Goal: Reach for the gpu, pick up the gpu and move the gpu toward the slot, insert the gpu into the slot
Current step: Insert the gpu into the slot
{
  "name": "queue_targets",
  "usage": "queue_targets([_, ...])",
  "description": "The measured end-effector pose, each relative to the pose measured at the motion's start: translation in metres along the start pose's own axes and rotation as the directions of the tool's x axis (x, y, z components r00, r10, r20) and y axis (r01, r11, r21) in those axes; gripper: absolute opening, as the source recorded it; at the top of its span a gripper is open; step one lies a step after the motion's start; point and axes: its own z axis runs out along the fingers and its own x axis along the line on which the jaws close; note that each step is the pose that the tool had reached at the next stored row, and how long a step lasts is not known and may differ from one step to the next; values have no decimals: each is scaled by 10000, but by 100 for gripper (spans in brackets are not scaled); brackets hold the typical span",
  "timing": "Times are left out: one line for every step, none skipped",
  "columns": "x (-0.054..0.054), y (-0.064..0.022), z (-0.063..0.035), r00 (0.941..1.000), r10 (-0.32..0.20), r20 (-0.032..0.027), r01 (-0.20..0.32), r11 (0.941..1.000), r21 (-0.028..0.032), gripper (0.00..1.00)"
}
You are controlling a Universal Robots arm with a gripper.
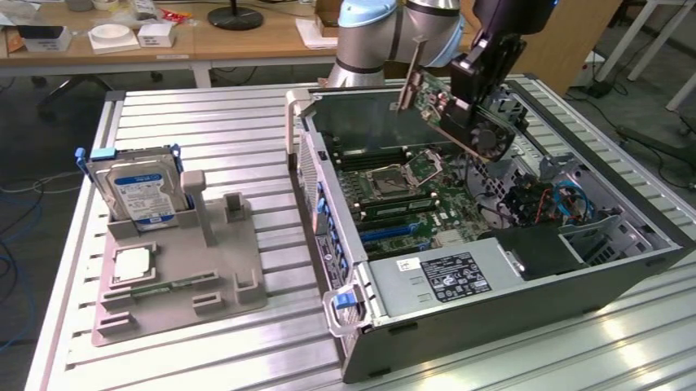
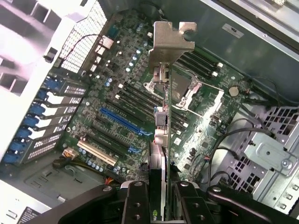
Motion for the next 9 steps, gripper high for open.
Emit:
queue_targets([0,0,0,9999,-110,-2,110,9999,0,26])
queue_targets([0,0,0,9998,-210,-4,210,9998,1,26])
queue_targets([0,0,0,9995,-306,-6,306,9995,2,26])
queue_targets([0,0,0,9992,-398,-7,398,9992,3,26])
queue_targets([0,0,0,9988,-494,-9,494,9988,3,26])
queue_targets([0,0,0,9982,-595,-10,595,9982,4,26])
queue_targets([0,0,0,9975,-704,-12,704,9975,5,26])
queue_targets([0,0,0,9965,-831,-14,831,9965,5,26])
queue_targets([0,0,0,9955,-952,-16,952,9955,6,26])
